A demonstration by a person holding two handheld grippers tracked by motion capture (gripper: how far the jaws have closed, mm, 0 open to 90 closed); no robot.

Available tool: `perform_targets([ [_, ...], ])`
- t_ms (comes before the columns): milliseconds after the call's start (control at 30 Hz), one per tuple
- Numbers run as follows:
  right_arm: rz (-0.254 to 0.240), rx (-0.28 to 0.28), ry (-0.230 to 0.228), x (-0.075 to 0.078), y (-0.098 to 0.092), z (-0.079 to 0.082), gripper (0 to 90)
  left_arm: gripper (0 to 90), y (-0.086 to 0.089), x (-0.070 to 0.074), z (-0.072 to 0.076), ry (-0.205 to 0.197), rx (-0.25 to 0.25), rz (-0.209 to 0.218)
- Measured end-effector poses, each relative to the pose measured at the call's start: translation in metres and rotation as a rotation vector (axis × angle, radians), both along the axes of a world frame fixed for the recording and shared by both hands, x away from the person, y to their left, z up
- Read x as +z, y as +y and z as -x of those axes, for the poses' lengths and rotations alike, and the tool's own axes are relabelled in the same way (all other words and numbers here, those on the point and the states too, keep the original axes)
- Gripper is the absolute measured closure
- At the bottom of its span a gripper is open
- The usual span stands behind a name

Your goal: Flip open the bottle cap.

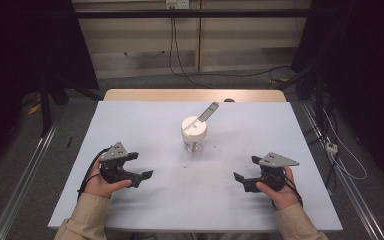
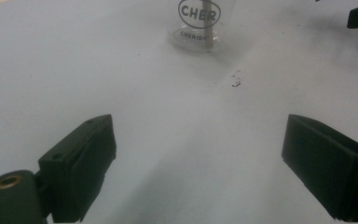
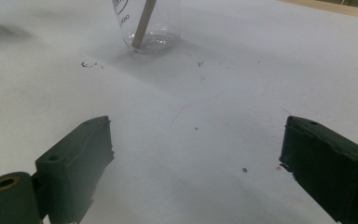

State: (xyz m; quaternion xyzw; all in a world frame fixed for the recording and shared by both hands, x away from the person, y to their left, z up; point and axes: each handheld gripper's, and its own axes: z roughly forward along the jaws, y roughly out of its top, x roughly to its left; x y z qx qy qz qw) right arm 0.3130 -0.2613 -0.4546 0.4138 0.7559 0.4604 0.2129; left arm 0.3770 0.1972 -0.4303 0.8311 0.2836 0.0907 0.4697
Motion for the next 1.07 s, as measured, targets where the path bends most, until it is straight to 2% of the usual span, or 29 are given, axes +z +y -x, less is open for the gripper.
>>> perform_targets([
  [233,0.002,-0.009,-0.006,0.000,-0.006,0.003,8.6,9.0,0.007,-0.001,0.006,0.000,0.006,0.010],
  [600,0.012,-0.017,-0.009,-0.001,-0.011,0.008,8.9,8.7,0.018,-0.005,0.012,-0.006,0.018,-0.012],
  [800,0.014,-0.025,-0.010,-0.002,-0.013,0.010,8.9,8.7,0.023,-0.007,0.016,-0.001,0.037,0.000],
  [967,0.024,-0.032,-0.009,-0.003,-0.014,0.009,8.8,8.7,0.025,-0.008,0.014,-0.003,0.040,-0.027],
  [1067,0.037,-0.030,-0.006,-0.004,-0.014,0.009,8.7,8.7,0.025,-0.010,0.014,0.002,0.048,-0.020],
])
